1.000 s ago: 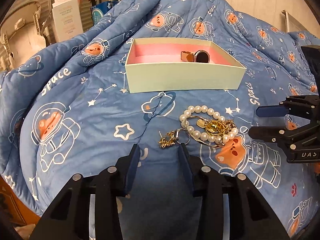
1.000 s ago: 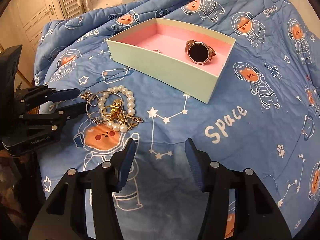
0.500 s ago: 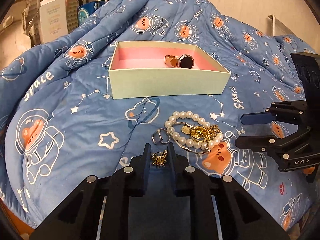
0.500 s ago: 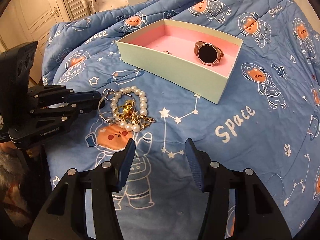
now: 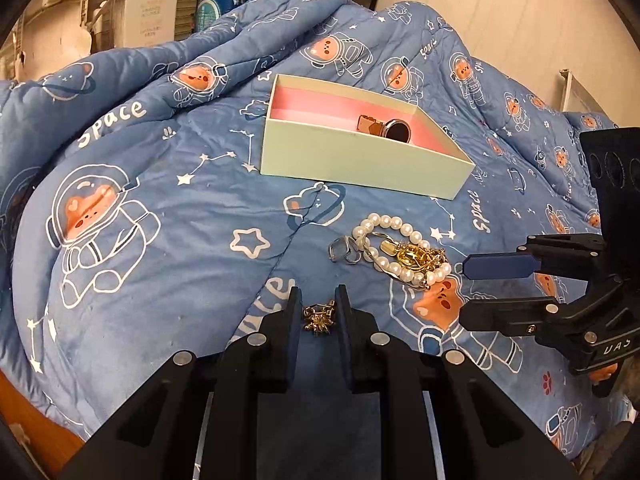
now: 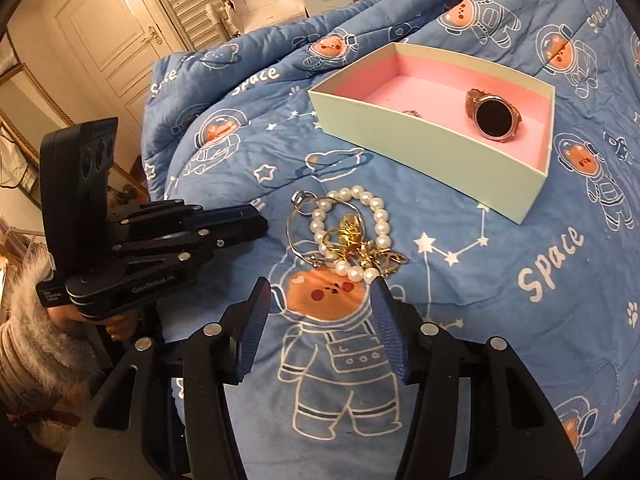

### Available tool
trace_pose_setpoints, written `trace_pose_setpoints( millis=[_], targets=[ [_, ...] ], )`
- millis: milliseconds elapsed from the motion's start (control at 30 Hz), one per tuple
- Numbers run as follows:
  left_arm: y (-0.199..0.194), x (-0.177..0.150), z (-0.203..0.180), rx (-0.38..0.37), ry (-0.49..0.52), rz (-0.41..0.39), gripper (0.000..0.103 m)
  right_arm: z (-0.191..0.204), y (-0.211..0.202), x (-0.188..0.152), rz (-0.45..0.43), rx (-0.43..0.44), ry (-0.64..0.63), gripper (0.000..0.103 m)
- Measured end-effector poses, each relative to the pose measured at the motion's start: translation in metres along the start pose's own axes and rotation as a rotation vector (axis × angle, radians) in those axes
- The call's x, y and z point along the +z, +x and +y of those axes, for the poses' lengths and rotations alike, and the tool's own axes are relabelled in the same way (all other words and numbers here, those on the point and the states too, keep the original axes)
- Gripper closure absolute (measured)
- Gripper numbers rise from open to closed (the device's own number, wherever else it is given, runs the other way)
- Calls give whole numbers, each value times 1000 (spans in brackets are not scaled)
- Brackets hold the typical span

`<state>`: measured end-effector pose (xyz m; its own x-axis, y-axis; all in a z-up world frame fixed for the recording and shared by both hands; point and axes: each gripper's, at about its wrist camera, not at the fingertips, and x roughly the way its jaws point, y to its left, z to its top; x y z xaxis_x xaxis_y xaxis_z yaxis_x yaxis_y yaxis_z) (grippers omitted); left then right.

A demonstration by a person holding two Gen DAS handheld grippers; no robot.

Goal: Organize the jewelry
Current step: 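Pinch a second gold earring among the pearl bracelet with the right gripper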

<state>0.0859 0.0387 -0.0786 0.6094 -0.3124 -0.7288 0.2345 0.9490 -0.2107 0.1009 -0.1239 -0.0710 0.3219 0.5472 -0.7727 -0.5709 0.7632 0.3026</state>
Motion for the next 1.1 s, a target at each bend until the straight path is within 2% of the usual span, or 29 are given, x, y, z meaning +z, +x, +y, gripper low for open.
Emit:
trace_pose_setpoints(
  millis=[100,167,333,567,700,867,1100],
  targets=[
    [1,-1,0,4,-4,1,86,0,3,7,-11,-38,-13,51],
    [1,-2,0,5,-7,2,86,-5,4,12,-14,-52,5,60],
    [3,-4,2,0,-25,0,86,-16,9,15,0,-166,-24,68],
    [4,-5,2,0,-24,1,86,-26,11,12,10,-162,-5,69],
    [4,-5,3,1,-26,1,86,-15,11,10,0,-150,-48,69],
    [4,-5,3,0,-23,3,86,5,22,11,30,-204,-184,86],
    [4,-5,4,-2,-27,4,86,1,26,20,37,-182,-171,87]
  ],
)
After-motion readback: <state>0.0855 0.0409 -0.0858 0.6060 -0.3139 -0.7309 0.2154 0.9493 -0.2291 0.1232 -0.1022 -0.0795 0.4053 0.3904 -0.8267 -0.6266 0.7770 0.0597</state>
